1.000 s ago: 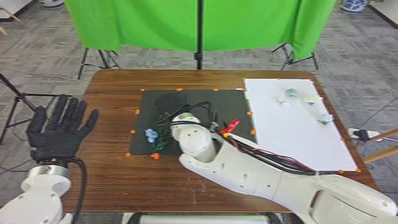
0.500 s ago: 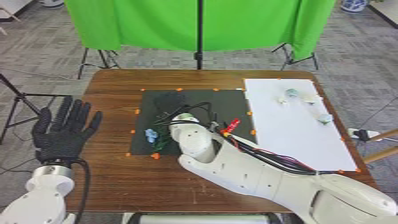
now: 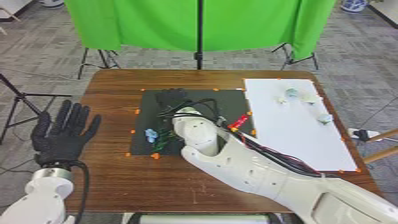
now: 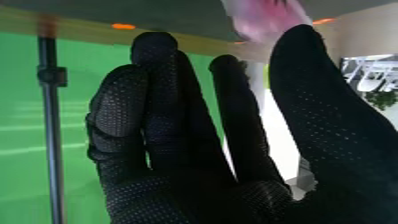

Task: Arrange flowers

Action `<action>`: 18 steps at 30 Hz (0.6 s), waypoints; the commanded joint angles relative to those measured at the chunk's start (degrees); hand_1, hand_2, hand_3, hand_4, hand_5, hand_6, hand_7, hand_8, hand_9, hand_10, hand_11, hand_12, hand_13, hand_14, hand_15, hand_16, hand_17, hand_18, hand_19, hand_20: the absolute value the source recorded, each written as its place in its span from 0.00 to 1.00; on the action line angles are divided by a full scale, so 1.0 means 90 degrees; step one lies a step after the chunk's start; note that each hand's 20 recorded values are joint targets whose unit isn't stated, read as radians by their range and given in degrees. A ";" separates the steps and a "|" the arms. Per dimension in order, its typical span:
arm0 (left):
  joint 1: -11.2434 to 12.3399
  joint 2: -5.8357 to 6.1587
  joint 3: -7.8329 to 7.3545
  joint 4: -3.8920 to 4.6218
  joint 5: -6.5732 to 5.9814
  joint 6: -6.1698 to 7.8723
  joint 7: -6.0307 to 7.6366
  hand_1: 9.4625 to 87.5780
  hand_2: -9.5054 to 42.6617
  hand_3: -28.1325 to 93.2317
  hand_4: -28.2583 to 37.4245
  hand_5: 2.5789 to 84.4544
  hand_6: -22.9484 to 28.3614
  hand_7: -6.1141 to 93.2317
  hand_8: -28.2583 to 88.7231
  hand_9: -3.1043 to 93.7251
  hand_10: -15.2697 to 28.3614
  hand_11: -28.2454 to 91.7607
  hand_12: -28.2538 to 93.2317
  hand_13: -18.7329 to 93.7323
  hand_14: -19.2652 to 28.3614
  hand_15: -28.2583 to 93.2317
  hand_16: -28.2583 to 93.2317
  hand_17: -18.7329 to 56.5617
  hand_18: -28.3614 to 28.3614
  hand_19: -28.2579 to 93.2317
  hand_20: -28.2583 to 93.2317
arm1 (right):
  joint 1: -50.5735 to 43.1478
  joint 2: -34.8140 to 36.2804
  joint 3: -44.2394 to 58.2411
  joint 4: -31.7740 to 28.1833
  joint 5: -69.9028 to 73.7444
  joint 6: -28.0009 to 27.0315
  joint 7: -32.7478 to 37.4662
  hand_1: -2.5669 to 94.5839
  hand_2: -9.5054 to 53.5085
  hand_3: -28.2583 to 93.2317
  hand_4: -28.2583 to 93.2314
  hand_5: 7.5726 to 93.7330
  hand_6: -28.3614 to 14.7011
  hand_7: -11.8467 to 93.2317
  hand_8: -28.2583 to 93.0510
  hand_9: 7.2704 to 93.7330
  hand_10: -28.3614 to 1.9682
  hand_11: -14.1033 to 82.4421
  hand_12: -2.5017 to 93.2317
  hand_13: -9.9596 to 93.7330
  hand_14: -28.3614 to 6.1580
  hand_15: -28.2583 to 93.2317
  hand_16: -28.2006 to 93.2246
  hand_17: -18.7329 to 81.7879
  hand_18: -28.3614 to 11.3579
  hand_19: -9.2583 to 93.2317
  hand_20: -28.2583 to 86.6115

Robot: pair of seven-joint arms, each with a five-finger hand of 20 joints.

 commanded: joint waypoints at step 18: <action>0.0755 -0.0423 -0.0342 -0.0172 0.0157 0.0017 -0.0070 0.25 0.43 0.84 0.00 0.50 0.58 0.28 0.14 0.45 0.70 0.47 0.33 0.46 0.73 0.59 0.18 0.18 0.77 0.56 0.39 | -0.2329 0.3287 0.3508 -0.2675 0.0595 0.0291 0.1400 0.45 0.00 0.85 0.02 0.47 0.42 0.22 0.16 0.49 0.17 0.31 0.20 0.60 0.29 0.62 0.36 0.55 0.11 0.92 0.44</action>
